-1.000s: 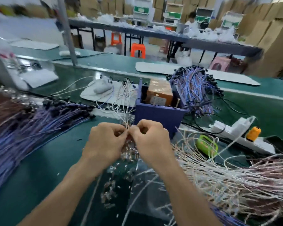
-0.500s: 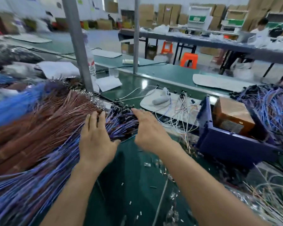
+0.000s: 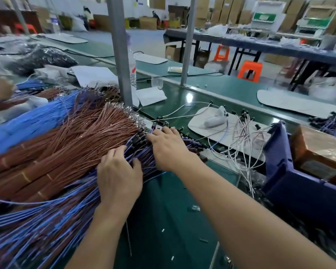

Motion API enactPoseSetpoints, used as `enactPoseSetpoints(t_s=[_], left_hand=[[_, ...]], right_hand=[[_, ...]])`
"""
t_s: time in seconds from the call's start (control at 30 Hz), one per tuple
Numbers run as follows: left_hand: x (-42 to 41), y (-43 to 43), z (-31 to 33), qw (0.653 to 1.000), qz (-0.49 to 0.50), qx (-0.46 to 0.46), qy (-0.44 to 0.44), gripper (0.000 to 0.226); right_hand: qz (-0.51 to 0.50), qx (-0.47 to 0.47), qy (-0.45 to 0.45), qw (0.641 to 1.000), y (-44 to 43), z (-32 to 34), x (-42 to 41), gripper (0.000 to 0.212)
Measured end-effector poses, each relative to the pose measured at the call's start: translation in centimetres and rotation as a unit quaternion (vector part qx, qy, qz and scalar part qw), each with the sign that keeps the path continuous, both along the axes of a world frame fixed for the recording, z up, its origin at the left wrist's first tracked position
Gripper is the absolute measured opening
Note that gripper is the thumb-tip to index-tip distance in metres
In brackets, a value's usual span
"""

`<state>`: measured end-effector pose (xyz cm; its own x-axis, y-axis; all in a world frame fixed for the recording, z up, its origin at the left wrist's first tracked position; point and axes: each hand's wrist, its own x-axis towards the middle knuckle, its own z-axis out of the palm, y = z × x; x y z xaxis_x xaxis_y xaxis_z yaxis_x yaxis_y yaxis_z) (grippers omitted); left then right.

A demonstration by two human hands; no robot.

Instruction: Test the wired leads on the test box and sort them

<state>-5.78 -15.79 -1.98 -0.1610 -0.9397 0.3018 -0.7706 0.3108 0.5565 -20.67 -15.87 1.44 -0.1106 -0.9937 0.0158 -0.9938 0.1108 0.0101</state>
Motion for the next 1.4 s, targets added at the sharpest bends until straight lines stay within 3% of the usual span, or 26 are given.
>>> enactPoseSetpoints(t_s=[0.13, 0.3, 0.4, 0.47, 0.53, 0.63, 0.77, 0.97, 1.07, 1.23, 1.4], left_hand=[[-0.2, 0.8, 0.1, 0.999, -0.040, -0.012, 0.020, 0.042], [-1.0, 1.5, 0.2, 0.994, -0.107, -0.018, 0.018, 0.044], [-0.8, 1.4, 0.3, 0.994, -0.099, -0.026, 0.039, 0.050], [-0.5, 1.2, 0.2, 0.998, -0.062, -0.022, 0.005, 0.066], [-0.3, 0.9, 0.3, 0.998, -0.028, -0.005, -0.061, 0.085], [0.0, 0.8, 0.1, 0.992, -0.039, 0.012, -0.118, 0.093], [-0.1, 0.2, -0.6, 0.985, -0.057, 0.010, -0.160, 0.086], [-0.4, 0.0, -1.4, 0.978, -0.105, -0.005, -0.179, 0.104], [-0.3, -0.2, -1.5, 0.979, -0.120, -0.005, -0.163, 0.105], [-1.1, 0.3, -1.2, 0.990, -0.122, 0.014, -0.065, 0.105], [-1.5, 1.2, -1.2, 0.986, -0.163, 0.021, -0.042, 0.102]], right_hand=[[0.000, -0.022, -0.005, 1.000, 2.2, -0.2, -0.4, 0.058], [-0.009, -0.036, -0.013, 0.999, 4.8, -0.7, -0.6, 0.066], [-0.017, -0.017, -0.026, 0.999, 6.2, -0.6, -0.8, 0.072], [-0.025, -0.021, -0.078, 0.996, 6.9, -0.2, -0.8, 0.071], [-0.063, -0.093, -0.149, 0.982, 6.9, 0.7, -0.8, 0.063], [-0.092, -0.183, -0.154, 0.967, 5.3, 2.1, -0.7, 0.059], [-0.032, -0.082, -0.165, 0.982, 1.0, 2.3, 0.3, 0.069], [-0.107, 0.032, -0.152, 0.982, -4.4, 0.9, -1.2, 0.063], [-0.122, 0.014, -0.135, 0.983, -4.4, 0.0, -1.4, 0.055], [-0.105, -0.012, -0.090, 0.990, -2.1, -0.6, -1.5, 0.057], [-0.095, -0.017, -0.026, 0.995, 1.1, -1.1, -1.7, 0.061]])
